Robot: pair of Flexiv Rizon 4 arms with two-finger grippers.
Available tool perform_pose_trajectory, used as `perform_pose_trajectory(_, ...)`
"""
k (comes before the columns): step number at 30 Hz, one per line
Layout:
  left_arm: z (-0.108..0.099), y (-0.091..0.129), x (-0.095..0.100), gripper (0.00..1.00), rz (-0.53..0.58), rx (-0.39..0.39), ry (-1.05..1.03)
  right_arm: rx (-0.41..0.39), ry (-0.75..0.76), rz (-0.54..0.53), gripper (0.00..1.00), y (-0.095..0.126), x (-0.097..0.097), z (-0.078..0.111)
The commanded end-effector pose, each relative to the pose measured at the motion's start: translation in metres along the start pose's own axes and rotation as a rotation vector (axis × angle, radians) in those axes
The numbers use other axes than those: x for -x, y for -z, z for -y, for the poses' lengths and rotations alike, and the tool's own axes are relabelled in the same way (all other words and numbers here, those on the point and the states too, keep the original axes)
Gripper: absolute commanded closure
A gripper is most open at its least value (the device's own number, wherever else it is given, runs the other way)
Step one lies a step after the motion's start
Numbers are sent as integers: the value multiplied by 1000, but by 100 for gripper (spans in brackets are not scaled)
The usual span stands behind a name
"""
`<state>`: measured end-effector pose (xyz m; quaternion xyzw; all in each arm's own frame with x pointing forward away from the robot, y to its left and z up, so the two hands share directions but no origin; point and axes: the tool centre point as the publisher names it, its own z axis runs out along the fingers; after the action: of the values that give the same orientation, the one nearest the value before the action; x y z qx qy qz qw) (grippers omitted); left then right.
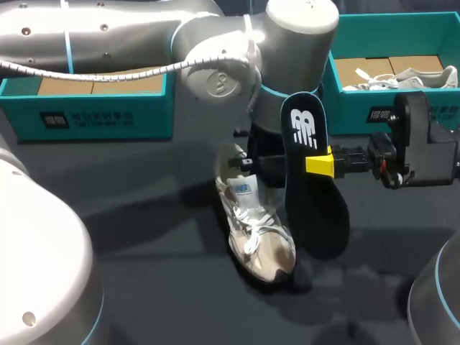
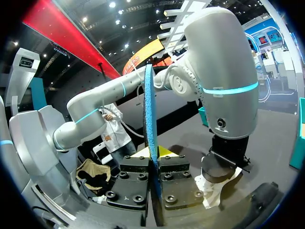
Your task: Take the shoe out of the shoebox, open the shoe tongue, remove and reinsert the insole, then place the shoe into the shoebox
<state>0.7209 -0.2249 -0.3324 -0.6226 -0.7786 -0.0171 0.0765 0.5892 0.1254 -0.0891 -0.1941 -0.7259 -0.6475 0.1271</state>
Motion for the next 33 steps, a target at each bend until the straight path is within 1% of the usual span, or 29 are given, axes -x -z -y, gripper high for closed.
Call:
perform_pose_trajectory(1, 5, -6, -3, 100, 11, 16, -32, 0, -1, 4, 100, -1, -2, 1)
perform_pose_trajectory(7, 4, -12, -3, 100, 26, 32, -122, 0, -1, 4, 100, -1, -2, 1)
perform_pose_trajectory(13, -2, -16, -3, 100, 33, 46, -207, 0, -1, 4, 100, -1, -2, 1)
perform_pose_trajectory(21, -7, -27, 10, 100, 13, 68, -232, 0, -1, 4, 100, -1, -2, 1)
perform_pose_trajectory(33, -5, -44, 28, 100, -20, 90, -298, 0, -1, 4, 100, -1, -2, 1)
